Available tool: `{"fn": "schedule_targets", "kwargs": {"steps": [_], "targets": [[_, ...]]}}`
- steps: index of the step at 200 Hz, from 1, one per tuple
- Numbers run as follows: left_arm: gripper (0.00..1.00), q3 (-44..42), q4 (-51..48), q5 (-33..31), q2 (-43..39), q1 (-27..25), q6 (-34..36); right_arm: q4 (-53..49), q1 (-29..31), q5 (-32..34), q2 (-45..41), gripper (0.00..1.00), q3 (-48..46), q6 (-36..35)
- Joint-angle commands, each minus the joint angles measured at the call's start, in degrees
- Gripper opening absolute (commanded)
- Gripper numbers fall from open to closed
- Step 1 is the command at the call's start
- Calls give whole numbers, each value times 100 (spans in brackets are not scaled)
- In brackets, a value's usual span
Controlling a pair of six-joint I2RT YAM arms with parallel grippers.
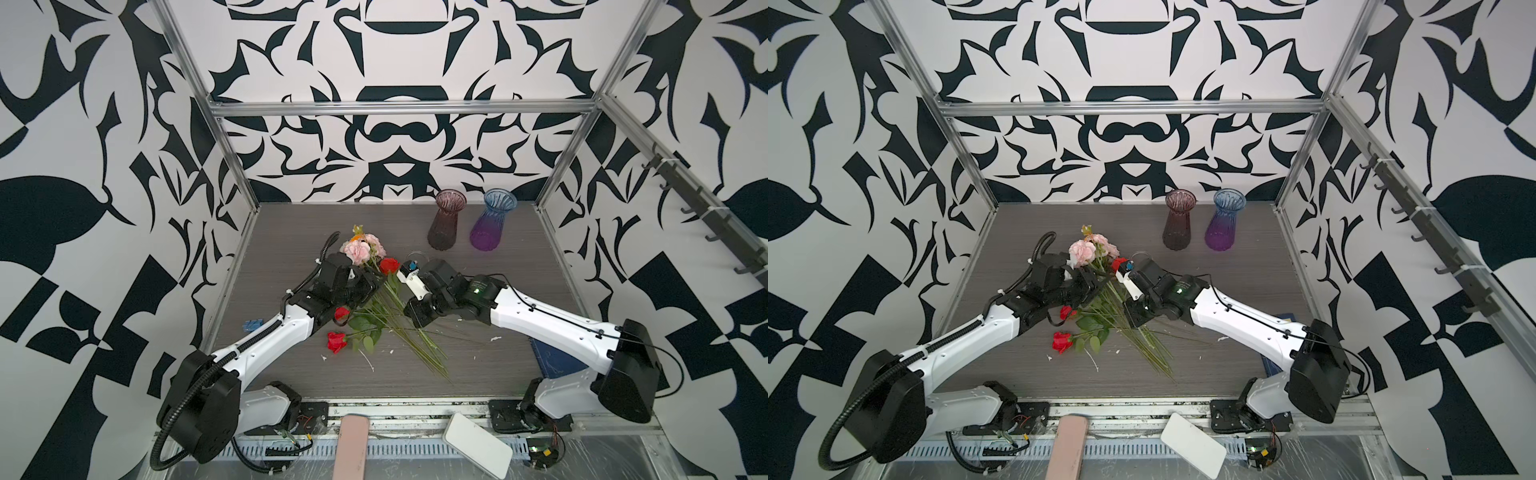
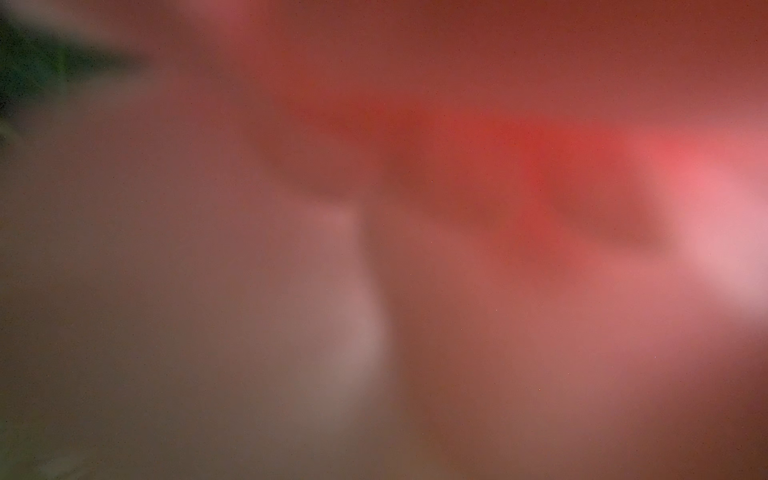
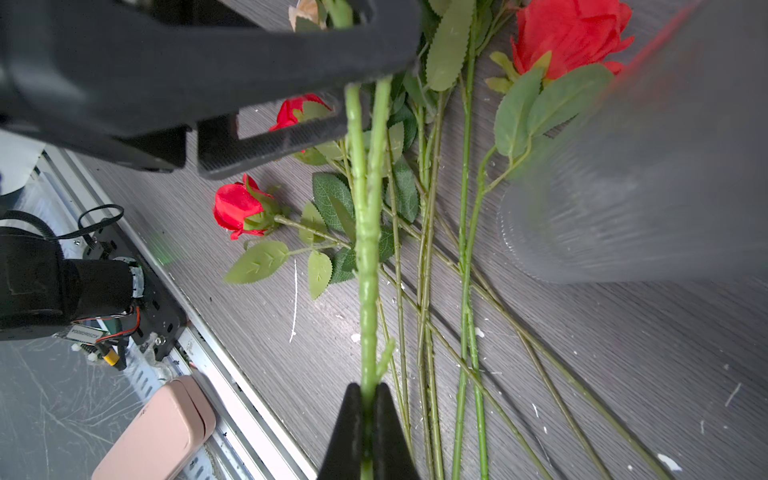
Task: Arrange the flowers into the vase
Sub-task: 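Grasp the pink rose stem with the left gripper and lift it up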
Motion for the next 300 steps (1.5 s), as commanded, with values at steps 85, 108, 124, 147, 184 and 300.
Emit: {"fn": "schedule_targets", "kwargs": {"steps": [85,108,124,147,184,300], "targets": [[16,230,524,502,273,-291,-48,158,-11,8,-83,0,208,25],[3,246,457,529,210,-296,-12,175,-11,91,-88,0,204,42],[0,279,350,464,-106,-262,58,163,-16,172,-141,21,172,47],[0,457,92,514,-311,-8,199,23,-29,495,-415,48,85,-74],[0,1317,109,945,-236,676,539,-316,-312,2071,-1508,56,-363,-371],[0,4735,-465,79,1282,692,3820,70,-1935,1187,-4133,56,-3183,1939]]}}
